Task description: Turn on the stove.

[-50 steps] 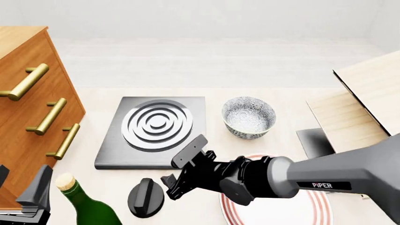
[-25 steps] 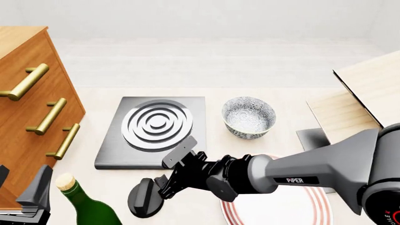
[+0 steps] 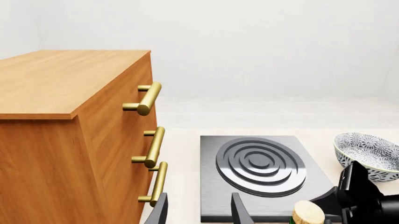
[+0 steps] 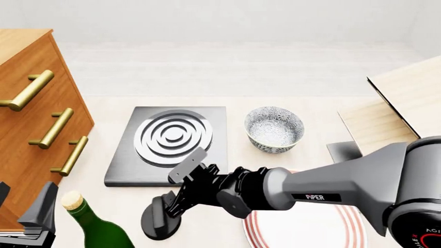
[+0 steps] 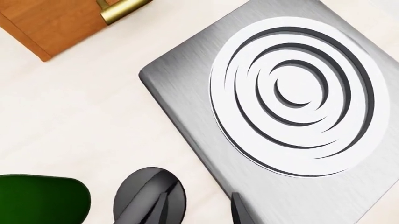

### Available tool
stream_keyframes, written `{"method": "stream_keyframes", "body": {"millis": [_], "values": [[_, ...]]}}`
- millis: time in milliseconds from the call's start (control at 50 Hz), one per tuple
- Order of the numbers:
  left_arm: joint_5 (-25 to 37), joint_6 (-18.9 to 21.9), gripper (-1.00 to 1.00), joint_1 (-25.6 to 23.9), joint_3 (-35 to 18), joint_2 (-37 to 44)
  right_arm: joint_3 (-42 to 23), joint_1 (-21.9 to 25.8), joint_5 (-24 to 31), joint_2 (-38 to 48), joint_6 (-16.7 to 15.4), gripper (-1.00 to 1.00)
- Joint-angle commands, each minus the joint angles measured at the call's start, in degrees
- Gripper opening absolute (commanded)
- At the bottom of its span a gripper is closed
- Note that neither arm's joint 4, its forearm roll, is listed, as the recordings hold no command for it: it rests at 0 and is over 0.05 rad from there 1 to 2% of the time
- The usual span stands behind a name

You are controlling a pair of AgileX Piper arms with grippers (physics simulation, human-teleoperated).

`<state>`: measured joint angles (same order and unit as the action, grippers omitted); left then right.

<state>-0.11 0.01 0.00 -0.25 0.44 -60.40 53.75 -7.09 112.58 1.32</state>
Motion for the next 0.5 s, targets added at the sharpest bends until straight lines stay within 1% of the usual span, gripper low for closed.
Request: {"method": "stream_keyframes", "body": {"millis": [20,60,220,500], "values": [[0.0,0.01,1.0,0.0,0.0,0.0,-2.3,0.93,1.8,0.04,-0.09,1.0],[0.0,0.03,1.0,-0.01,0.0,0.0,-3.15,1.0,2.62,-0.28,-0.13,1.0],[0.0,0.0,1.0,0.0,0.0,0.0,-4.62,1.47,3.12,0.67,-0.13,1.0],[0.0,0.01,1.0,0.0,0.0,-0.01,-7.24,3.48,5.04,-0.25,-0.03,1.0]]}}
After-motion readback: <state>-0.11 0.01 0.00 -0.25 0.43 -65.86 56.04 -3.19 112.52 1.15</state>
